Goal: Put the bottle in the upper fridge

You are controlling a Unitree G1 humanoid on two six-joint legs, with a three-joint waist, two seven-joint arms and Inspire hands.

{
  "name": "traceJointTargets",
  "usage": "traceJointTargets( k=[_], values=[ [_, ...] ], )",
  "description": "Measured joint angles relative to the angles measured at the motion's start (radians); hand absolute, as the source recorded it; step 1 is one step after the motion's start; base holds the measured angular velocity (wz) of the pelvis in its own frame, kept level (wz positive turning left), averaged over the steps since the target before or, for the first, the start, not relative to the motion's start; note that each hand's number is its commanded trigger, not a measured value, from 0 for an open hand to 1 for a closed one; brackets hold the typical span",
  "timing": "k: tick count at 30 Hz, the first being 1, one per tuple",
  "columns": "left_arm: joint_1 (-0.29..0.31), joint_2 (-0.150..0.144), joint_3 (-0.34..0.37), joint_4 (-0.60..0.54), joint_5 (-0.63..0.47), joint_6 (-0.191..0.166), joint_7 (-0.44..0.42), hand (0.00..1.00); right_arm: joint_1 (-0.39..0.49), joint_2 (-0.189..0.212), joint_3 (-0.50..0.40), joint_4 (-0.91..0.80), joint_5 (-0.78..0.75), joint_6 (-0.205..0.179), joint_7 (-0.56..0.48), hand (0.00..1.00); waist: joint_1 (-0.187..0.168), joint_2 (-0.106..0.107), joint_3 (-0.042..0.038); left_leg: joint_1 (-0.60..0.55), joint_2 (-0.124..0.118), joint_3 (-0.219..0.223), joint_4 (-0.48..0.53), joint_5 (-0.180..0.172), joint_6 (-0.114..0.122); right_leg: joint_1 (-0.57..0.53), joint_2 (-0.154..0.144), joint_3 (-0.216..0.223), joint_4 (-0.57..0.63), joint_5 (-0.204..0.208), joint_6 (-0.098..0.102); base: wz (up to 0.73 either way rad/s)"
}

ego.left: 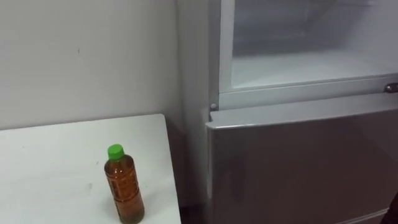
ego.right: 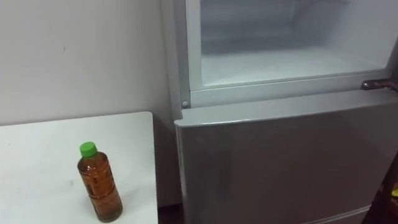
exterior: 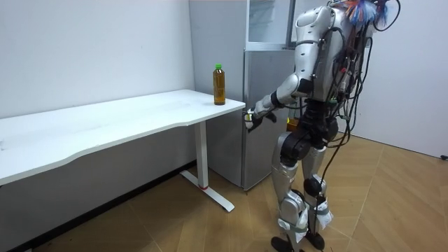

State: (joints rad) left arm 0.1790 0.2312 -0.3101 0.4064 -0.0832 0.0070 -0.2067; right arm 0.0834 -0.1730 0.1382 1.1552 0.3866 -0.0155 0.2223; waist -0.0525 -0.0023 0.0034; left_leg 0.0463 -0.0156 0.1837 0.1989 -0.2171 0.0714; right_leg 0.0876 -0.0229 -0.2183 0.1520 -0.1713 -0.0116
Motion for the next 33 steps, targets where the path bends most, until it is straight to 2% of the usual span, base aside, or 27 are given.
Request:
traceJointTargets(
  k=[3,7,9,12,14,18,25,29,33],
  values=[
    [0.02,-0.012,0.006,0.12,0.049,-0.041,0.027,0.0,0.004,0.002,0.0,0.002,-0.001,-0.009,0.001,0.0,0.003,-0.001,0.0008,-0.001,-0.003,-0.016,-0.001,0.0,0.0,0.011,-0.002,-0.017,0.0,-0.002,0.001,0.14],
    [0.048,-0.024,0.044,0.22,0.101,-0.056,0.057,0.0,0.015,0.006,0.0,0.006,0.0,-0.011,0.001,0.0,0.004,-0.007,0.001,-0.003,-0.008,-0.03,0.003,0.0,0.0,0.015,-0.008,-0.034,0.001,-0.011,0.001,0.12],
    [0.048,-0.045,0.086,0.32,0.116,-0.085,0.094,0.0,0.015,0.006,0.0,0.016,0.0,-0.019,0.001,0.0,0.006,-0.006,0.0003,-0.003,-0.01,-0.035,0.004,0.001,0.0,0.015,-0.008,-0.034,0.0,-0.013,0.003,0.07],
    [0.055,-0.064,0.14,0.413,0.114,-0.1,0.149,0.0,0.019,0.006,0.0,0.019,0.0,-0.02,-0.001,0.0,0.008,-0.009,-0.0002,-0.007,-0.015,-0.046,0.002,0.001,0.001,0.015,-0.01,-0.036,0.0,-0.015,0.006,0.08],
    [0.056,-0.074,0.168,0.449,0.114,-0.102,0.18,0.0,0.02,0.008,0.0,0.018,0.0,-0.02,-0.001,0.0,0.01,-0.013,-0.0007,-0.007,-0.017,-0.049,0.001,0.001,0.001,0.015,-0.008,-0.037,0.0,-0.016,0.008,0.05],
    [0.059,-0.104,0.24,0.524,0.113,-0.126,0.261,0.0,0.026,0.012,-0.006,0.017,-0.014,-0.027,-0.001,0.0,0.033,-0.02,-0.0063,-0.001,-0.017,-0.049,-0.001,0.001,0.001,0.019,-0.004,-0.038,-0.002,-0.016,0.008,0.0],
    [0.074,-0.108,0.277,0.601,0.052,-0.129,0.366,0.0,0.036,0.019,-0.006,0.021,-0.039,-0.028,-0.025,0.0,0.035,-0.019,-0.0054,0.009,-0.017,-0.062,-0.003,0.0,0.001,0.042,-0.004,-0.06,-0.001,-0.016,0.008,0.06],
    [0.081,-0.108,0.289,0.652,0.054,-0.128,0.429,0.0,0.037,0.02,-0.007,0.023,-0.041,-0.028,-0.033,0.0,0.035,-0.017,-0.0044,0.014,-0.016,-0.063,0.003,0.0,0.001,0.043,-0.004,-0.054,-0.001,-0.016,0.007,0.0],
    [0.11,-0.106,0.289,0.676,0.087,-0.118,0.472,0.0,0.038,0.022,-0.007,0.017,-0.043,-0.029,-0.042,0.0,0.039,-0.017,-0.0037,0.015,-0.016,-0.063,0.004,-0.001,-0.001,0.039,-0.006,-0.028,-0.004,-0.018,0.004,-0.06]
  ],
)
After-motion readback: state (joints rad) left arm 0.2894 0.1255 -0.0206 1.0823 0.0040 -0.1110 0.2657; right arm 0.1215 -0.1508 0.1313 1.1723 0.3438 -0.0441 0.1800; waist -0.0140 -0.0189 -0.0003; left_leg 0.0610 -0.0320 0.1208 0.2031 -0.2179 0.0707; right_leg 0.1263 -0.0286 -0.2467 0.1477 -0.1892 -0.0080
